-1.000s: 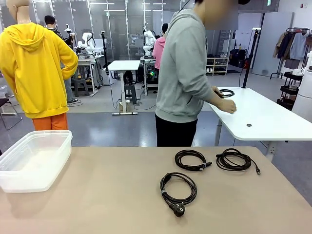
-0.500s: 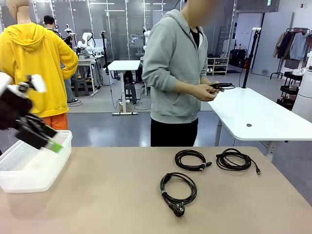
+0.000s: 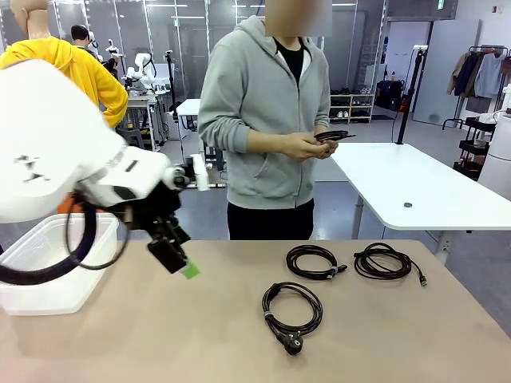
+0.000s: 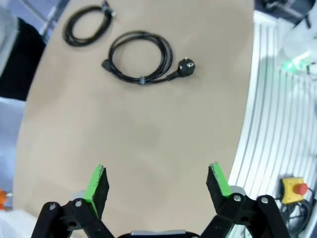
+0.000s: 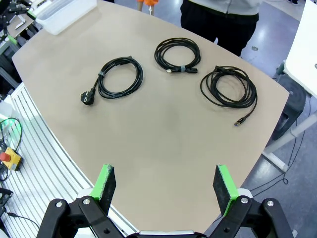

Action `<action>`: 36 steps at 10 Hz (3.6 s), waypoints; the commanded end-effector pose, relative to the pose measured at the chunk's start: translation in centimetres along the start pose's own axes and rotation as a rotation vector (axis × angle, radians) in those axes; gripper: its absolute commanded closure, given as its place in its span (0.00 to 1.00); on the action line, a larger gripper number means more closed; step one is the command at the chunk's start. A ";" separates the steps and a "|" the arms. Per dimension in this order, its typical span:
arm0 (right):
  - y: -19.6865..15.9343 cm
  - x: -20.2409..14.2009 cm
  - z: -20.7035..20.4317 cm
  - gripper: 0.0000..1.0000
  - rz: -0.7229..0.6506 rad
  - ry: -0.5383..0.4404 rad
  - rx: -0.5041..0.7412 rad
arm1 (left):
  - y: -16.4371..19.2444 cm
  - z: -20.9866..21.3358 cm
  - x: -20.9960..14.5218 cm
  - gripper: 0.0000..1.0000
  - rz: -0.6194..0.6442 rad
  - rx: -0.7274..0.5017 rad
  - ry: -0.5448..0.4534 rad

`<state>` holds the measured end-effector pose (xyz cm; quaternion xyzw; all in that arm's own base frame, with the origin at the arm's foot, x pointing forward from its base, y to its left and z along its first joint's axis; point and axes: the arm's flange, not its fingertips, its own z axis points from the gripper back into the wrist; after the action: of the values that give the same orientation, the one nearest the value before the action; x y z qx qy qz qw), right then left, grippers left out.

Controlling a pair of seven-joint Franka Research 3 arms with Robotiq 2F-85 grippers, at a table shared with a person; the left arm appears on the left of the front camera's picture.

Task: Organize and store the cables.
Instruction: Place the Power Cable into the Organizing box.

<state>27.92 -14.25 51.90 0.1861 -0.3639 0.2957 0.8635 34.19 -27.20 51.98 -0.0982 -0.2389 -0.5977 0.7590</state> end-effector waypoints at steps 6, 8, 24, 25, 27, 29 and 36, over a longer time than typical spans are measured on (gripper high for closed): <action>-0.1 -0.1 0.1 0.00 0.017 -0.003 0.011 | -0.5 -11.8 10.4 0.00 -0.193 -0.149 0.257; -0.1 -0.1 0.1 0.00 0.017 -0.003 0.011 | -0.9 -13.8 11.9 0.00 -0.219 -0.155 0.305; -0.1 -0.1 0.1 0.00 0.017 -0.003 0.011 | -0.5 -15.8 14.6 0.00 0.094 -0.077 0.399; -0.1 -0.1 0.1 0.00 0.017 -0.003 0.011 | 0.1 -16.3 14.9 0.00 0.202 -0.044 0.431; -0.1 -0.1 0.1 0.00 0.017 -0.003 0.011 | 1.0 -17.1 15.6 0.00 0.461 0.012 0.415; -0.1 -0.1 0.1 0.00 0.017 -0.003 0.011 | 1.4 -18.3 15.3 0.00 0.719 0.107 0.410; -0.1 -0.1 0.1 0.00 0.017 -0.003 0.011 | 2.1 -21.0 14.0 0.00 1.038 0.331 0.354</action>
<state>27.87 -14.30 51.88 0.1865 -0.3639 0.2962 0.8632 43.60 -48.09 40.25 0.0236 -0.1228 -0.0976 0.9873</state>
